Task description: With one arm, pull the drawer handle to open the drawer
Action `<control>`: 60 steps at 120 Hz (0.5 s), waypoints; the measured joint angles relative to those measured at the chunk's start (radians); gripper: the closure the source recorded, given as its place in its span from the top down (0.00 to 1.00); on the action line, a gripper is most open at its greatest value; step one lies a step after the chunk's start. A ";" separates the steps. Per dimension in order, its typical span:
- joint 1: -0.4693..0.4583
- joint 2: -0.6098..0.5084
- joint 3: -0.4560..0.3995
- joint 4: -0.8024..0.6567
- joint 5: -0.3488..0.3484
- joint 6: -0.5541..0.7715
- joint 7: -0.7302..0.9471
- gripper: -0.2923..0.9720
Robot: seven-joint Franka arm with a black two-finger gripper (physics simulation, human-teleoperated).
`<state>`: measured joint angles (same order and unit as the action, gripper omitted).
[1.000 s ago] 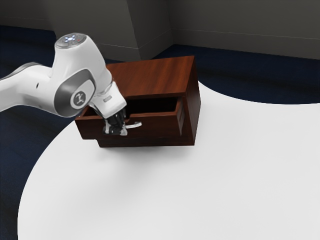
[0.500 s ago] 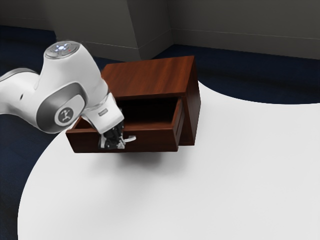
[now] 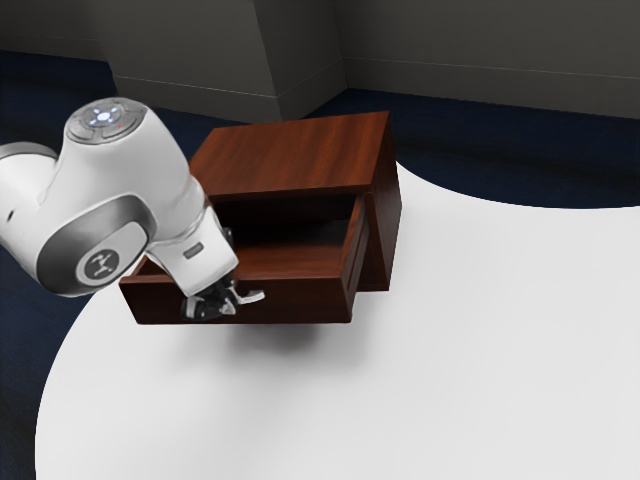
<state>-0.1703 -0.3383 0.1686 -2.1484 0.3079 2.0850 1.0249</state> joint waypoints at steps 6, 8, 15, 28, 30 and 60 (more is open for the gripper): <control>0.000 -0.002 0.000 -0.002 0.007 0.002 -0.011 0.19; 0.000 -0.002 0.000 -0.003 0.009 0.002 -0.015 0.19; 0.001 -0.002 0.000 -0.004 0.013 0.003 -0.026 0.20; 0.006 -0.002 0.000 -0.003 0.015 0.000 -0.044 0.26; 0.007 -0.002 0.000 -0.003 0.015 -0.001 -0.046 0.27; 0.009 -0.025 -0.039 0.131 -0.027 -0.088 -0.074 0.34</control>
<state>-0.1613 -0.3632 0.1295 -2.0177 0.2804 1.9968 0.9511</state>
